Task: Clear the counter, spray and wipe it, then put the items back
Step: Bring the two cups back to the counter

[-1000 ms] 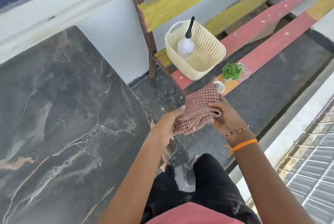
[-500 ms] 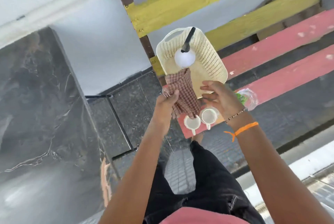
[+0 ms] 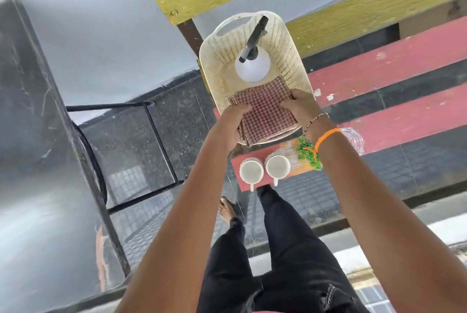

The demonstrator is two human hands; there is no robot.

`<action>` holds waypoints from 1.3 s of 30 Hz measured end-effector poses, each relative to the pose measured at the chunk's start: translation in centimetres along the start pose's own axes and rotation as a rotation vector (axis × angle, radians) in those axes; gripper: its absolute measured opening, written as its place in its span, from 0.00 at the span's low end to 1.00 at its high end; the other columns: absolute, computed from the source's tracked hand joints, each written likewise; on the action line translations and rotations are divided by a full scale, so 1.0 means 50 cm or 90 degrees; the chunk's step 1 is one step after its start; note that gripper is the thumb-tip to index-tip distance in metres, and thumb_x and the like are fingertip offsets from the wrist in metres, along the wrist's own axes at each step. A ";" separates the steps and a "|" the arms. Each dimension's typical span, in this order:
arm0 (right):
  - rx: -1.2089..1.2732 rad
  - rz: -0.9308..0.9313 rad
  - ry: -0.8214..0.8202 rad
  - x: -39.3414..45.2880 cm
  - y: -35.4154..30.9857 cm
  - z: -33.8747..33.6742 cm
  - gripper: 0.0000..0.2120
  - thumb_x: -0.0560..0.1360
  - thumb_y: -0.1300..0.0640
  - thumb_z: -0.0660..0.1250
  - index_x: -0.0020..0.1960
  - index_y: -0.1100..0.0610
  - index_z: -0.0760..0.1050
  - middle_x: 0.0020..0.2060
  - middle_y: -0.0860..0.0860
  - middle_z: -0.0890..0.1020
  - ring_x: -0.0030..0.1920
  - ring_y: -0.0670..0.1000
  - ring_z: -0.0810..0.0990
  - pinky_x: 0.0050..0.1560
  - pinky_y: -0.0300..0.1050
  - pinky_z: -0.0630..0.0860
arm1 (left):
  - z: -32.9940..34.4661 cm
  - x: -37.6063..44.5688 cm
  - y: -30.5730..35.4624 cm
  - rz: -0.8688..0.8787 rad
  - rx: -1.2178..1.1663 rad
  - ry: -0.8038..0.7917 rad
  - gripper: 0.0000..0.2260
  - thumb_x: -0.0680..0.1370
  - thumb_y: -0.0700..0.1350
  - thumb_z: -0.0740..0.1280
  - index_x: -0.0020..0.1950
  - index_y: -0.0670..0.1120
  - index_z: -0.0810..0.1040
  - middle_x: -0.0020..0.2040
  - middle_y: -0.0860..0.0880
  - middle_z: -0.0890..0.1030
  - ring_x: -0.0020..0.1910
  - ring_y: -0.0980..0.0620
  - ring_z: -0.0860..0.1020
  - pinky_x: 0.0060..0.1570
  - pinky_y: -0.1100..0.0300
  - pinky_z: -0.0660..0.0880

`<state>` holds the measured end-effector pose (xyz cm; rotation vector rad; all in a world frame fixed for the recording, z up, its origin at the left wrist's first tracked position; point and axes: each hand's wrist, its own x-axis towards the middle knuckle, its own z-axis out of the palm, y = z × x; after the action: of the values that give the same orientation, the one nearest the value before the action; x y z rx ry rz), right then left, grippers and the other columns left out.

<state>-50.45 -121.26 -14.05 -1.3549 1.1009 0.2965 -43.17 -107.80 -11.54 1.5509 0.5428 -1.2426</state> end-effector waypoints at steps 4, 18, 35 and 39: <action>-0.065 -0.015 0.017 0.040 -0.004 0.015 0.12 0.72 0.68 0.58 0.53 0.67 0.74 0.42 0.60 0.78 0.40 0.53 0.75 0.34 0.40 0.67 | 0.026 0.057 0.006 -0.002 0.086 0.053 0.14 0.76 0.42 0.64 0.61 0.42 0.72 0.64 0.43 0.75 0.64 0.44 0.72 0.68 0.46 0.65; -0.043 -0.135 -0.019 -0.072 0.024 -0.002 0.10 0.76 0.65 0.57 0.50 0.66 0.76 0.36 0.54 0.80 0.34 0.47 0.76 0.38 0.37 0.76 | -0.020 -0.036 -0.113 0.230 0.121 0.327 0.11 0.77 0.39 0.59 0.54 0.51 0.76 0.51 0.53 0.76 0.44 0.58 0.73 0.42 0.65 0.69; 0.022 0.293 -0.038 -0.132 0.363 0.095 0.14 0.76 0.63 0.57 0.35 0.50 0.64 0.33 0.48 0.67 0.32 0.46 0.66 0.31 0.38 0.65 | -0.051 -0.021 -0.368 -0.219 0.171 0.090 0.06 0.81 0.43 0.57 0.48 0.46 0.72 0.37 0.51 0.73 0.33 0.56 0.70 0.34 0.66 0.66; 0.090 0.290 -0.014 -0.130 0.360 0.127 0.12 0.78 0.59 0.58 0.35 0.53 0.64 0.32 0.50 0.67 0.29 0.46 0.67 0.31 0.38 0.66 | -0.057 -0.017 -0.373 -0.140 0.146 0.053 0.11 0.81 0.43 0.55 0.41 0.48 0.70 0.34 0.50 0.70 0.32 0.55 0.67 0.31 0.68 0.64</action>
<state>-64.04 -108.31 -21.36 -0.9640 1.3808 0.5532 -57.61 -98.18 -18.97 1.7782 0.6571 -1.4526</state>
